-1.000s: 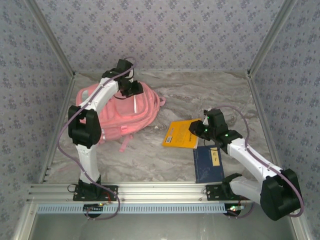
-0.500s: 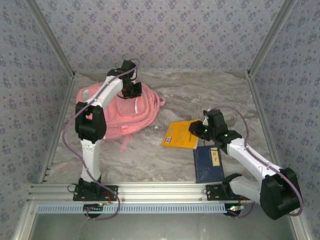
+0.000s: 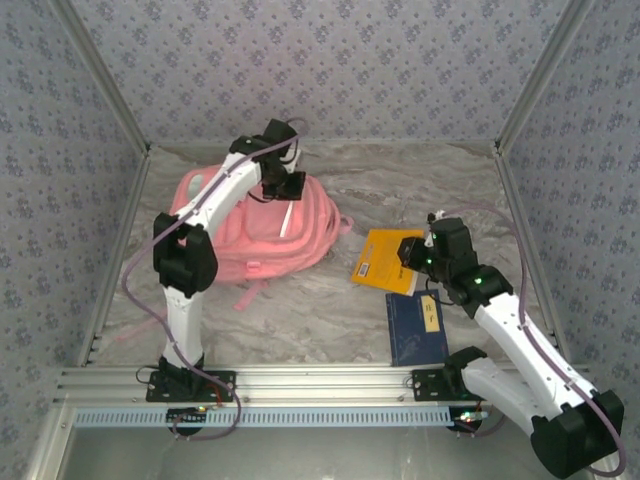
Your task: Pack the student bag
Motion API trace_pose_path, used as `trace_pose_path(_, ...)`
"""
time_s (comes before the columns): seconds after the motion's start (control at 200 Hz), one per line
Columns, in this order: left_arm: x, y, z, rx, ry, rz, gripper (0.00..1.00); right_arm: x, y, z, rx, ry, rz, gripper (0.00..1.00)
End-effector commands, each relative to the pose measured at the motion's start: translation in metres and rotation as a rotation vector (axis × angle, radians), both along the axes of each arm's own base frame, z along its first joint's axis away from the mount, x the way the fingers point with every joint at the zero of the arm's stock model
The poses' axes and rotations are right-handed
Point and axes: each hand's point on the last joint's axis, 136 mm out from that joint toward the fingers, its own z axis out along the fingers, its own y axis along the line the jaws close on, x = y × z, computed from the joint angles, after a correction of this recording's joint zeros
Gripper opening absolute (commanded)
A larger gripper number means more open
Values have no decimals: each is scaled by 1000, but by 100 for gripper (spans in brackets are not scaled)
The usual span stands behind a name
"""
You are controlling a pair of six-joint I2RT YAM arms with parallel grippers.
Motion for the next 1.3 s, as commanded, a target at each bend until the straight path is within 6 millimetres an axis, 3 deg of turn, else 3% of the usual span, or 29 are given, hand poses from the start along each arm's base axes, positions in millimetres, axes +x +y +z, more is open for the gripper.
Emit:
trace_pose_path(0.0, -41, -15, 81, -116, -135, -151, 0, 2, -9, 29, -53, -72, 4, 0)
trace_pose_path(0.15, -79, 1, 118, -154, -208, -210, 0, -9, -11, 49, -34, -121, 27, 0)
trace_pose_path(0.275, -99, 13, 145, -228, -272, -245, 0, -25, -5, 73, 29, -194, 82, 0)
trace_pose_path(0.36, -106, 16, 154, -289, -280, -265, 0, -32, 4, 98, 100, -280, 123, 0)
trace_pose_path(0.485, -112, 11, 157, -334, -276, -312, 0, -36, 26, 118, 235, -305, 206, 0)
trace_pose_path(0.689, -110, 8, 156, -344, -267, -313, 0, -28, 29, 124, 262, -276, 182, 0)
trace_pose_path(0.864, -111, 7, 180, -412, -298, -323, 0, -36, 34, 121, 292, -230, 213, 0)
trace_pose_path(0.974, -111, 7, 195, -484, -304, -335, 0, -30, 40, 120, 361, -211, 201, 0)
trace_pose_path(1.139, -114, 6, 222, -621, -313, -378, 0, -12, 67, 116, 618, -142, 201, 0)
trace_pose_path(1.184, -115, 7, 228, -663, -309, -393, 0, -7, 75, 123, 668, -162, 215, 0)
trace_pose_path(1.294, -117, 6, 234, -728, -294, -418, 0, 3, 88, 129, 684, -184, 219, 0)
